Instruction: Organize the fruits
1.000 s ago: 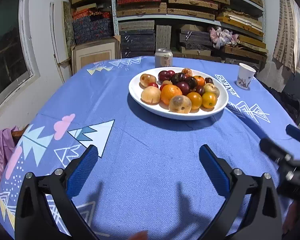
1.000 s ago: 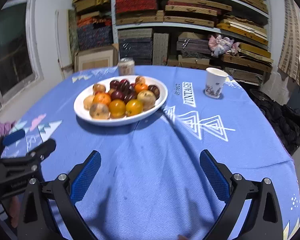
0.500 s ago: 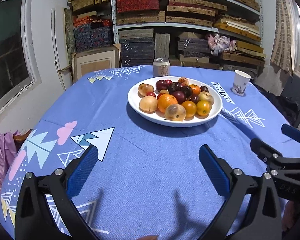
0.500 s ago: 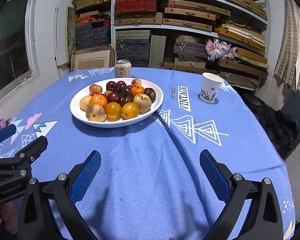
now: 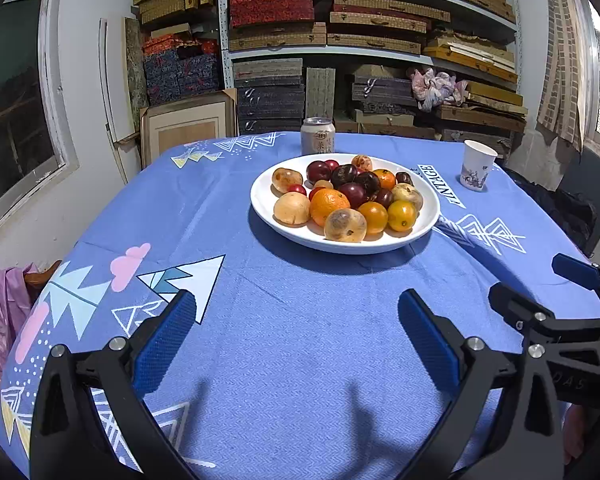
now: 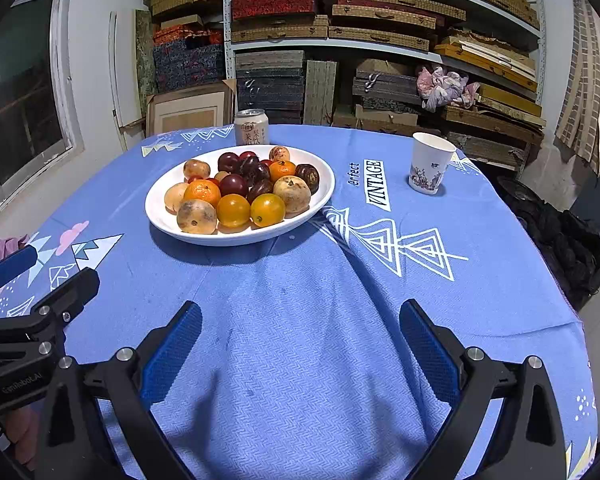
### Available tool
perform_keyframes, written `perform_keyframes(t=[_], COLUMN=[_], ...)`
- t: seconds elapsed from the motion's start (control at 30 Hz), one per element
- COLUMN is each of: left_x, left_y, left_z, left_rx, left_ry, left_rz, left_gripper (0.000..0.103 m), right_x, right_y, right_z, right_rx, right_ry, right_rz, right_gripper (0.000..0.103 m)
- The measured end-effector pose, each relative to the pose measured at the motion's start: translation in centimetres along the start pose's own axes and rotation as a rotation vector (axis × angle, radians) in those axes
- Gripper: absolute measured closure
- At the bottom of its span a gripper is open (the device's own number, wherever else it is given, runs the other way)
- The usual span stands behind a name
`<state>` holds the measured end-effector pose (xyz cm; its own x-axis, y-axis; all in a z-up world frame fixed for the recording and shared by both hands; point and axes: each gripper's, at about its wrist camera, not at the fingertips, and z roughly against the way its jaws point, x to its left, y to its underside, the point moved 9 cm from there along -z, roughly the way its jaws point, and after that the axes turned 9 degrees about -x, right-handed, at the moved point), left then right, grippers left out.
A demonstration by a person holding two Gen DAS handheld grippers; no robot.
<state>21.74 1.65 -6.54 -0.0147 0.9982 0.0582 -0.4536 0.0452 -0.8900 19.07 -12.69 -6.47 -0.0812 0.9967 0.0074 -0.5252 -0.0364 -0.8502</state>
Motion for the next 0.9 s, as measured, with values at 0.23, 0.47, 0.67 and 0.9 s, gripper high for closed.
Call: perform_keyframes(t=[0.23,0.47,0.67,0.9], left_x=[0.12,0.20,-0.03,-0.03], left_y=[-0.15,-0.05,0.03,0.05], left_z=[0.14,0.03,0.06,0.07], left_rx=[-0.020,-0.011,-0.008,-0.007], left_ry=[-0.010,-0.007,-0.002,-0.004], left_rz=[0.004,0.008,-0.004,-0.005], left_gripper=[0.004,0.004,0.004,0.004], right_x=[0.05,0.02,0.00,-0.04], right_y=[0.05,0.00,-0.01,0.02], right_z=[-0.01,0.06,0.05,0.09], right_rx=[0.001,0.000,-0.001,0.000], right_ry=[-0.002,-0.003,-0.005,-0.006], right_rz=[0.002,0.000,0.002,-0.001], right_gripper=[0.003,0.003,0.003,0.003])
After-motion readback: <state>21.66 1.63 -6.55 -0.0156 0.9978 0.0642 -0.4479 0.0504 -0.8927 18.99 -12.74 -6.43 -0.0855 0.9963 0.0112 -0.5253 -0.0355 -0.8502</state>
